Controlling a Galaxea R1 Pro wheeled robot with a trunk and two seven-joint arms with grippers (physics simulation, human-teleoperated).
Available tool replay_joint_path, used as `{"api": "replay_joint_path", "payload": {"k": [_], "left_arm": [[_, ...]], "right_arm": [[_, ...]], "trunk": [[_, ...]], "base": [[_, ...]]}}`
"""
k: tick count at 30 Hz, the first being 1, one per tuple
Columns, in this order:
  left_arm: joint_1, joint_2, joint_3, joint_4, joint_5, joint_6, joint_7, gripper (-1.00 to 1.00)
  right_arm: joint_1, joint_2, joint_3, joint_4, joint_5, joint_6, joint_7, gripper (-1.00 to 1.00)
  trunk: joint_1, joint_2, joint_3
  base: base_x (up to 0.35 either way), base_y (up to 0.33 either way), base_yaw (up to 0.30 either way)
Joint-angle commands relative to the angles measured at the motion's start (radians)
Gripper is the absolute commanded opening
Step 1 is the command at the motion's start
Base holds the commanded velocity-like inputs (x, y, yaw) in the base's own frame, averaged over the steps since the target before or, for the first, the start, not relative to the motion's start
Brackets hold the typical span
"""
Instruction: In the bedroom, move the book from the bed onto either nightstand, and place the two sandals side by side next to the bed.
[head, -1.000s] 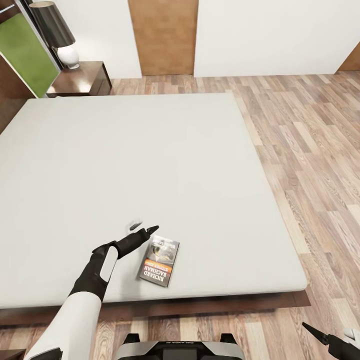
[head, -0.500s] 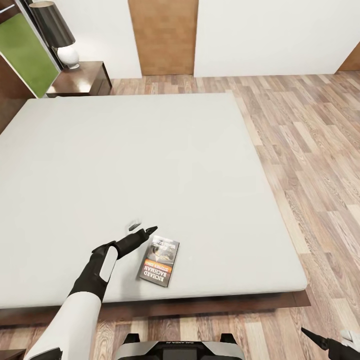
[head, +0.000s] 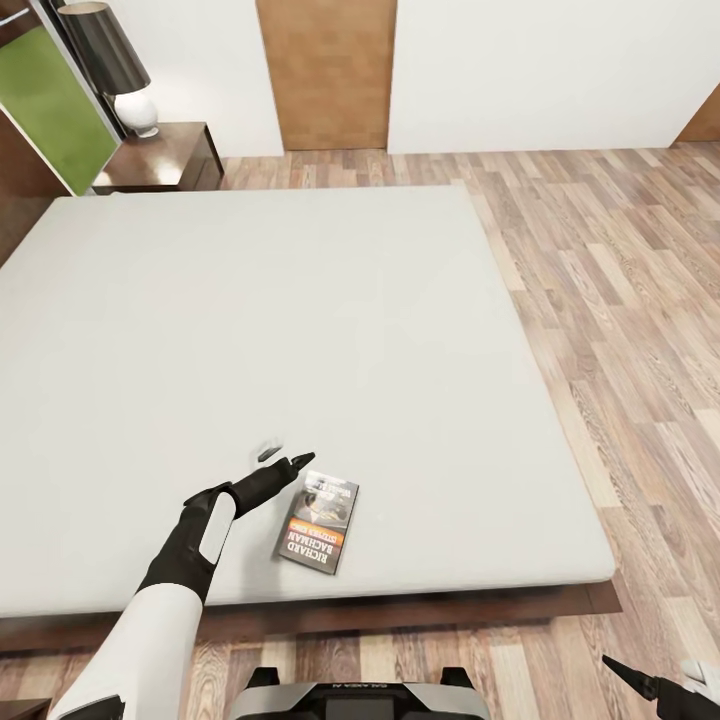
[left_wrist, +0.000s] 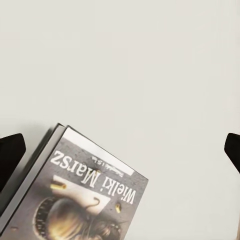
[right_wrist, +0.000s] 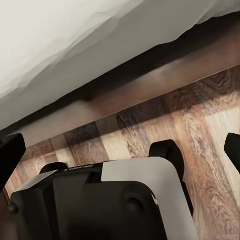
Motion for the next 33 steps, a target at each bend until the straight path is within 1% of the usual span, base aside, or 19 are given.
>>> {"api": "replay_joint_path", "payload": {"k": [1,5,11,15,21,25,31,33], "left_arm": [[-0.001,-0.001,0.005,-0.001,0.004,0.008,-0.003,1.0],[-0.001,-0.001,0.005,-0.001,0.004,0.008,-0.003,1.0],[0.0,-0.001,0.005,-0.001,0.005,0.009,-0.003,1.0],[0.0,-0.001,0.004,-0.001,0.005,0.009,-0.003,1.0],[-0.001,-0.001,0.004,0.001,0.006,0.01,-0.003,1.0],[-0.001,-0.002,0.004,0.001,0.006,0.01,-0.003,1.0],[-0.001,-0.001,0.005,0.032,0.006,0.008,-0.004,1.0],[-0.001,-0.001,0.005,0.034,0.006,0.008,-0.004,1.0]], "right_arm": [[0.0,0.0,-0.008,0.001,0.006,0.002,0.004,1.0],[0.0,0.001,-0.008,0.001,0.006,0.002,0.004,1.0],[0.0,0.001,-0.008,0.001,0.006,0.002,0.004,1.0],[0.0,0.001,-0.008,0.001,0.006,0.002,0.004,1.0],[0.0,0.001,-0.008,0.001,0.006,0.002,0.004,1.0],[0.0,0.001,-0.008,0.001,0.006,0.002,0.004,1.0],[0.0,0.0,-0.008,0.001,0.006,0.002,0.004,1.0],[0.0,0.001,-0.008,0.001,0.006,0.002,0.004,1.0]], "trunk": [[0.004,-0.008,-0.004],[0.019,-0.036,-0.016],[0.019,-0.036,-0.016],[0.035,-0.064,-0.029],[0.035,-0.064,-0.029],[0.05,-0.092,-0.041],[0.073,-0.134,-0.06],[0.073,-0.134,-0.06]], "base": [[0.0,0.0,0.0],[0.0,0.0,0.0],[0.0,0.0,0.0],[0.0,0.0,0.0],[0.0,0.0,0.0],[0.0,0.0,0.0],[0.0,0.0,0.0],[0.0,0.0,0.0]]}}
